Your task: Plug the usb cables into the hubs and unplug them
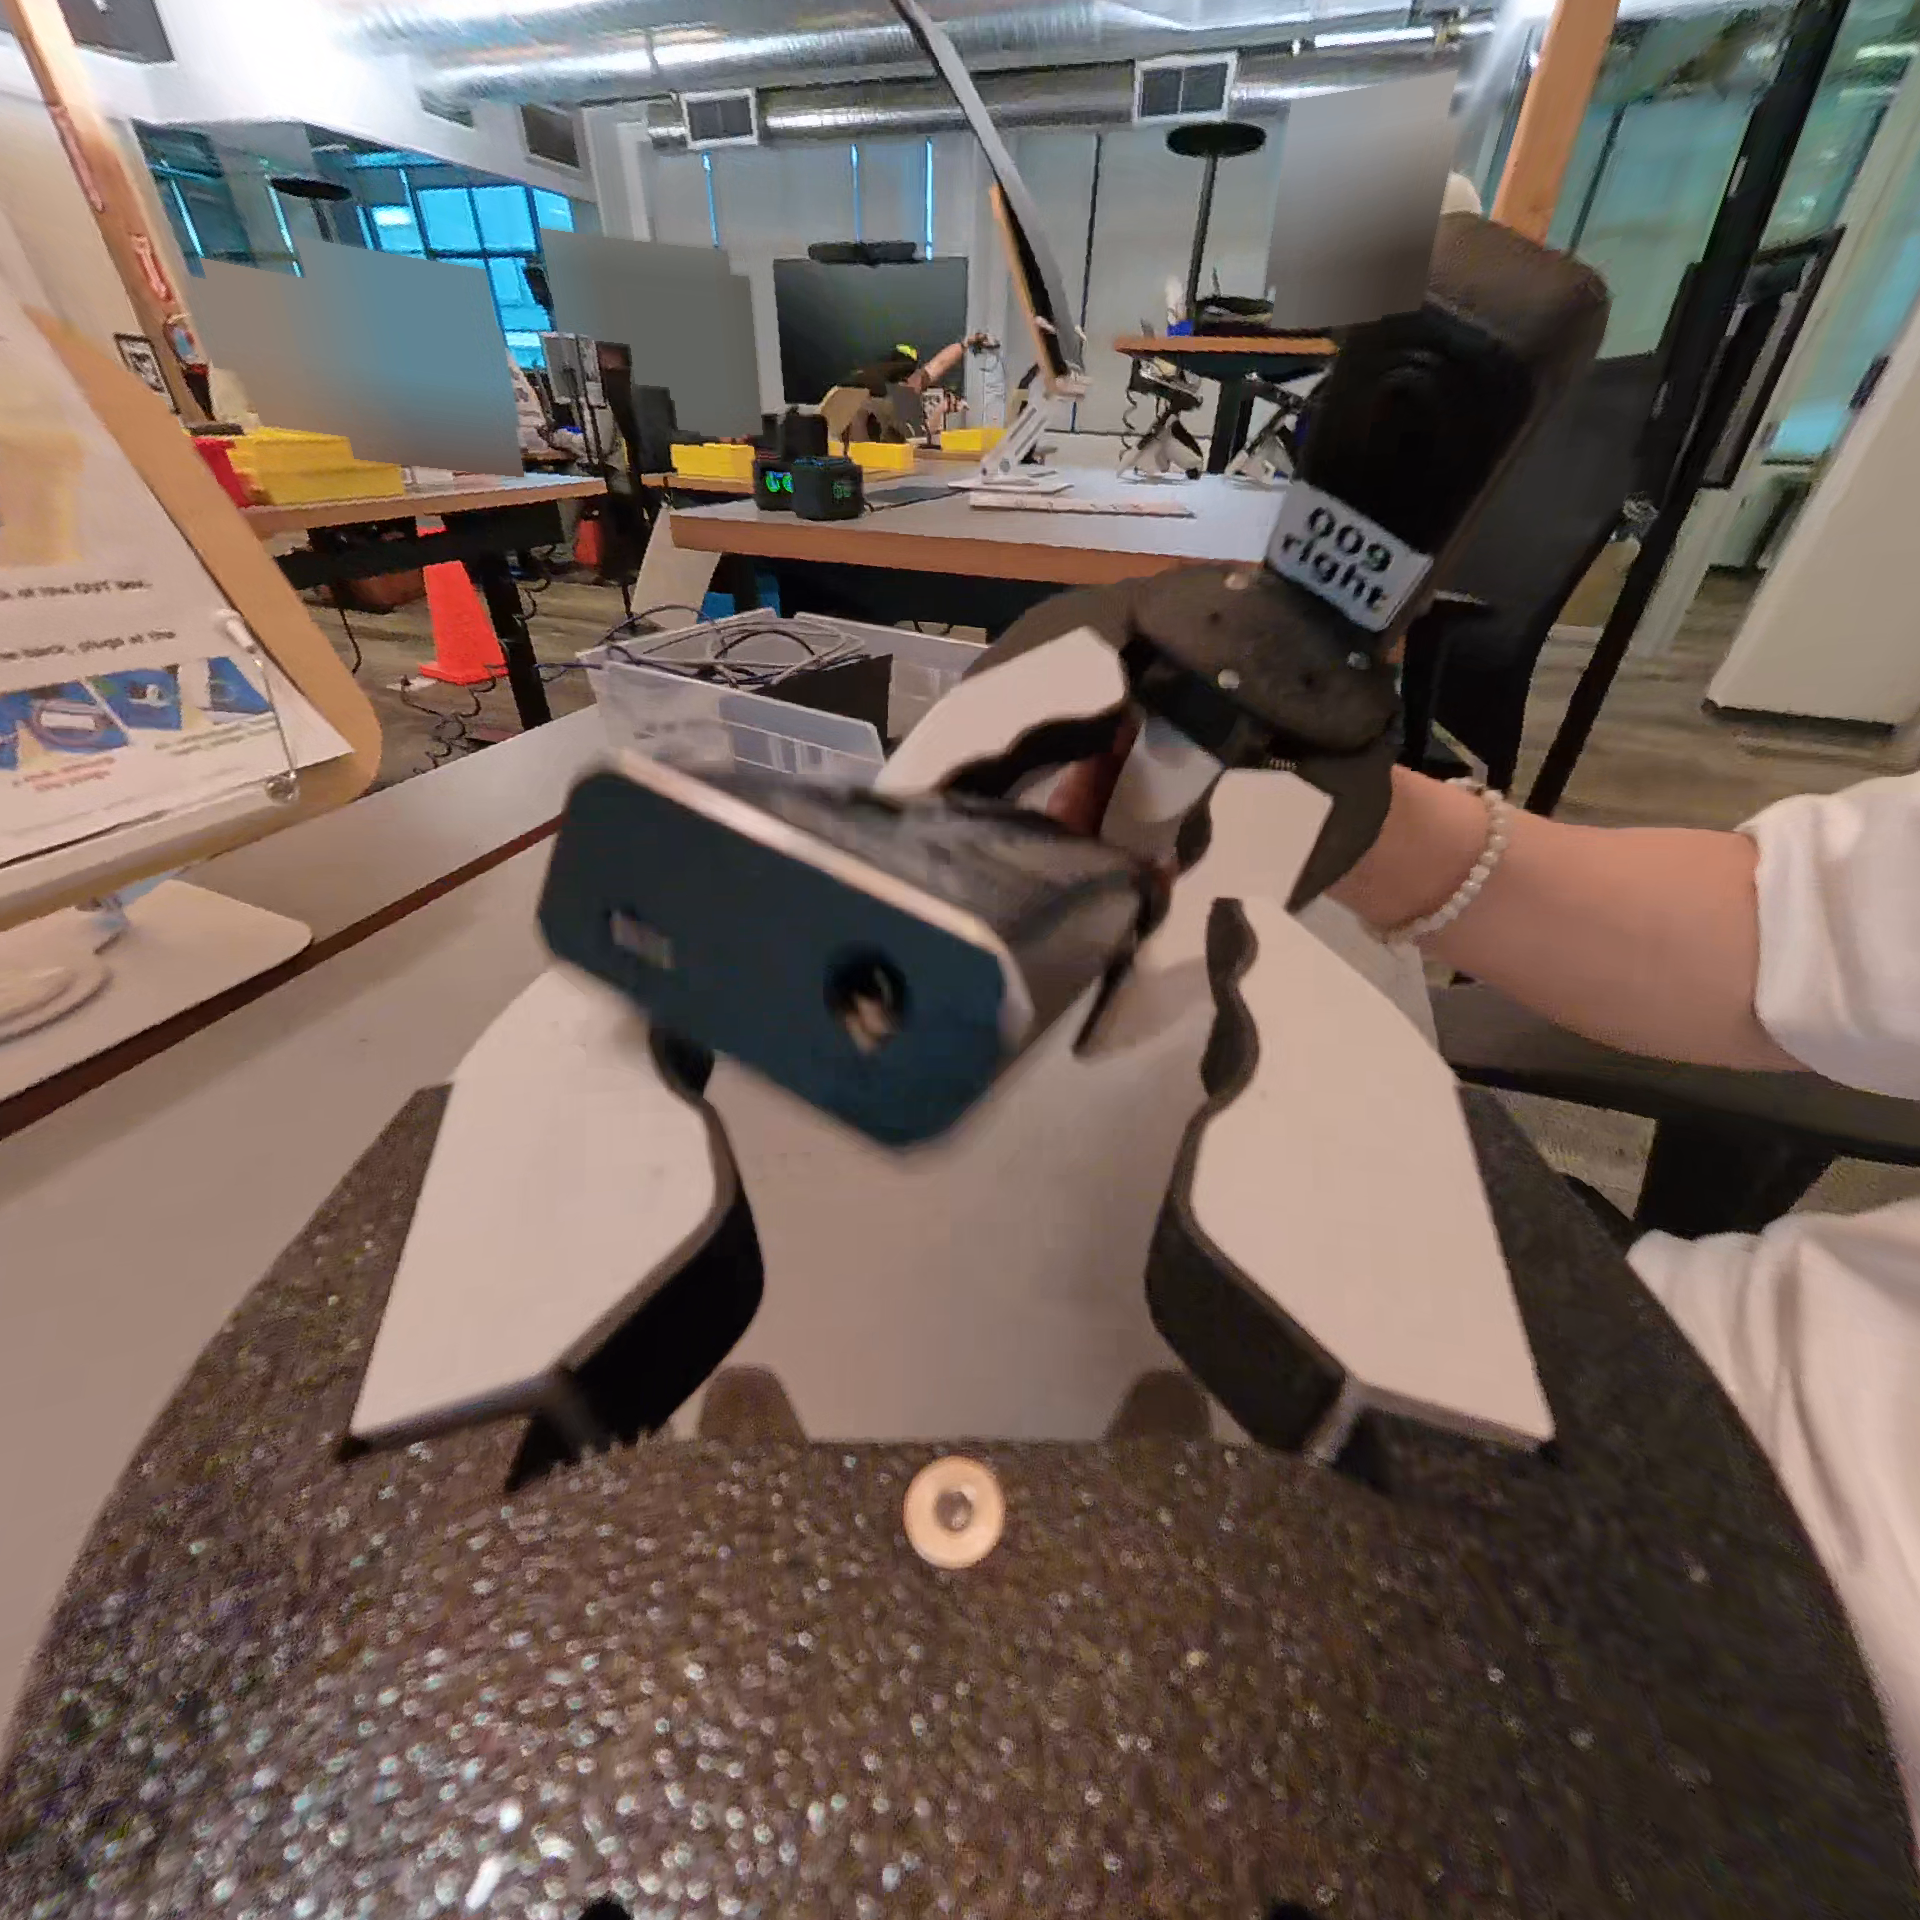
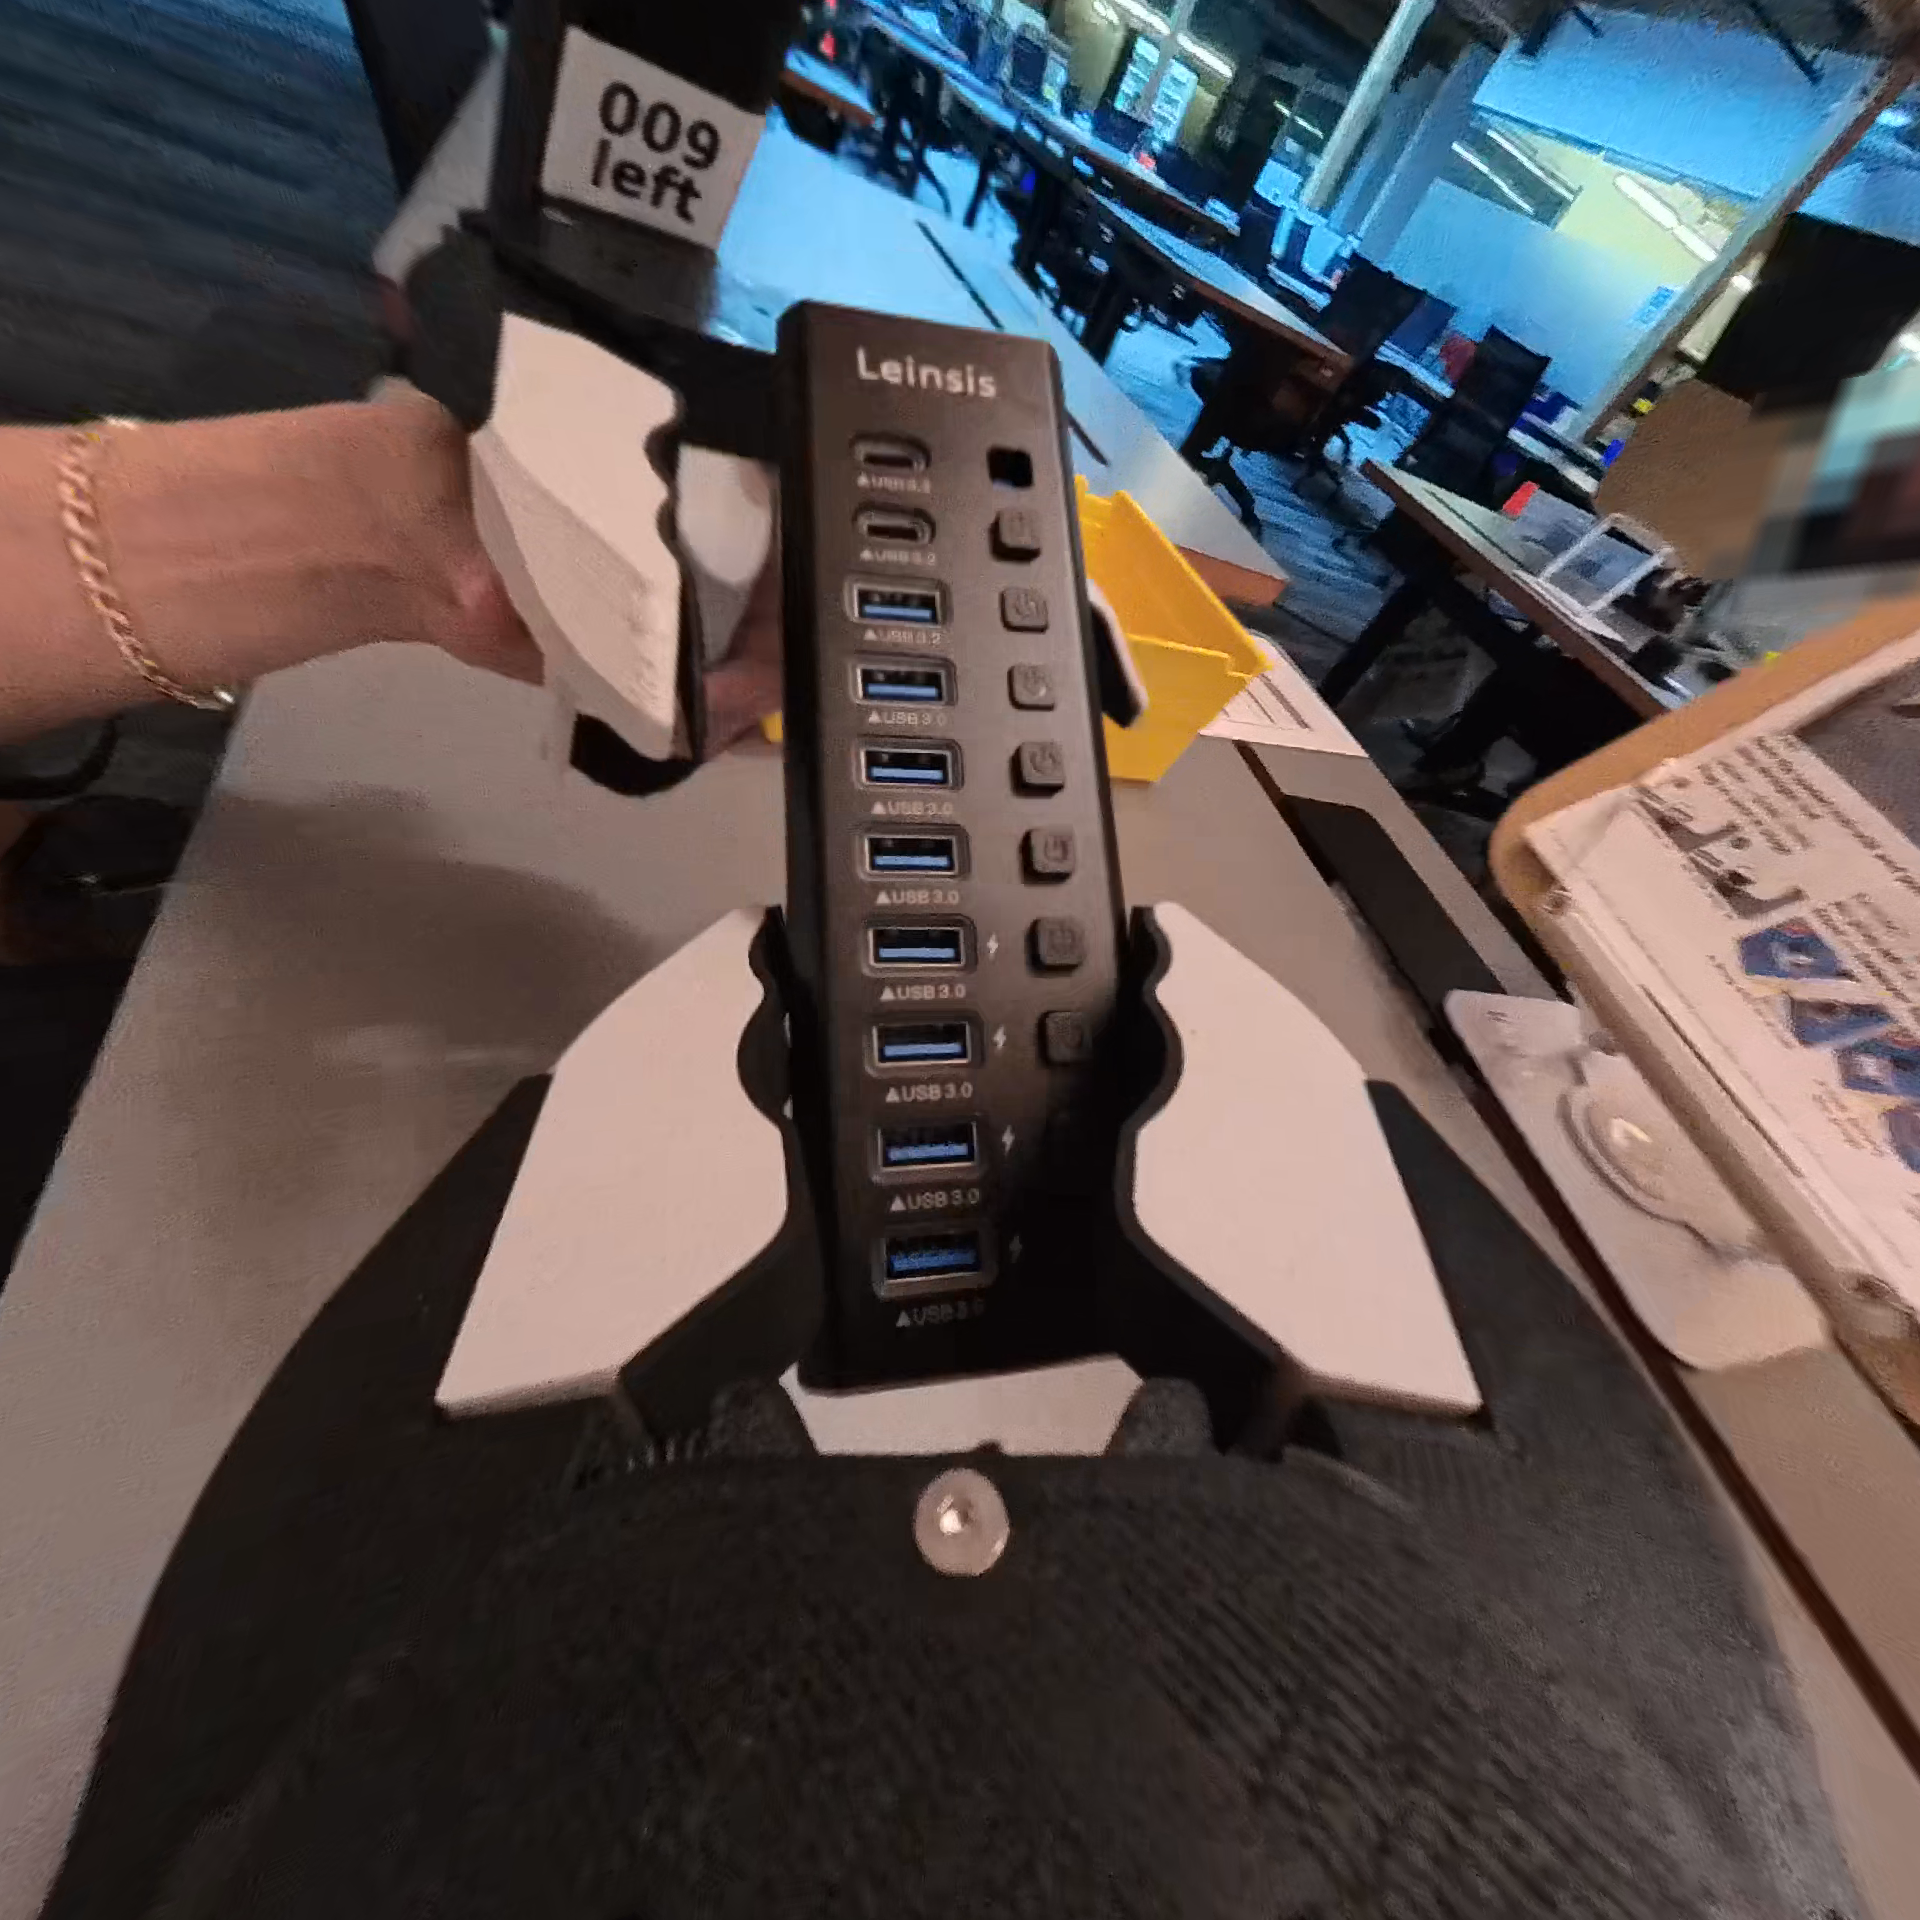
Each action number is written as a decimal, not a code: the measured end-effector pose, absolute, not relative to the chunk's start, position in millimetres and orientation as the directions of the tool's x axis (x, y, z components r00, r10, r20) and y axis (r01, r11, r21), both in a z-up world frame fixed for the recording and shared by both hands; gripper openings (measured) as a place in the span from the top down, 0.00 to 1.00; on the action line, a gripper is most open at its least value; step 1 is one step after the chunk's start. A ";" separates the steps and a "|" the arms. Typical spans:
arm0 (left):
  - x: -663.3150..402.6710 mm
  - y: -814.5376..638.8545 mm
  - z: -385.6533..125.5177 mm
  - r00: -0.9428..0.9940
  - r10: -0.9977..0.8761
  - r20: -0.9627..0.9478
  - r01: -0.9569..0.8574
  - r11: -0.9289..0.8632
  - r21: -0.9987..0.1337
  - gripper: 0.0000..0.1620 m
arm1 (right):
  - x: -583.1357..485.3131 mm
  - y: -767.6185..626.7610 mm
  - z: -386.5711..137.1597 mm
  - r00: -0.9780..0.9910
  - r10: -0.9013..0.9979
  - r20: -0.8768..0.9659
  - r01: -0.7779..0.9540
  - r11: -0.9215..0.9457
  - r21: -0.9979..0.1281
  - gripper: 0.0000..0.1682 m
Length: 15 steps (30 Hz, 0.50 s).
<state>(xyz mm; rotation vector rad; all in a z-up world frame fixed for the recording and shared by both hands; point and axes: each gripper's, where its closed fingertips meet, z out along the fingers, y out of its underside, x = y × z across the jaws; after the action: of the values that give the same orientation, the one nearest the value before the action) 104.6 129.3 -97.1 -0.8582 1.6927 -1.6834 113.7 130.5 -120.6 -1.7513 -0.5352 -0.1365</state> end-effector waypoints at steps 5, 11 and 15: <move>101.7 133.5 -85.6 -0.621 -0.783 0.037 0.054 -0.090 -0.994 0.46 | 185.7 82.0 -92.5 0.858 0.096 0.505 0.512 -0.254 -0.821 0.62; 103.9 146.0 -97.3 -0.595 -0.802 0.041 0.013 -0.061 -0.998 0.48 | 327.2 -16.7 -68.8 0.706 -0.078 0.704 0.518 -0.622 -0.587 0.62; 103.1 146.9 -98.6 -0.608 -0.791 0.063 0.001 -0.079 -0.997 0.51 | 409.7 -87.3 -80.0 0.678 -0.060 0.732 0.389 -0.816 -0.427 0.62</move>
<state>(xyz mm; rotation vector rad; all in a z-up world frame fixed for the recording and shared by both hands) 103.1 146.9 -98.6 -0.8621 1.6144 -1.7487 409.7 -87.3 -80.0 -2.3222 -0.2522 -1.0407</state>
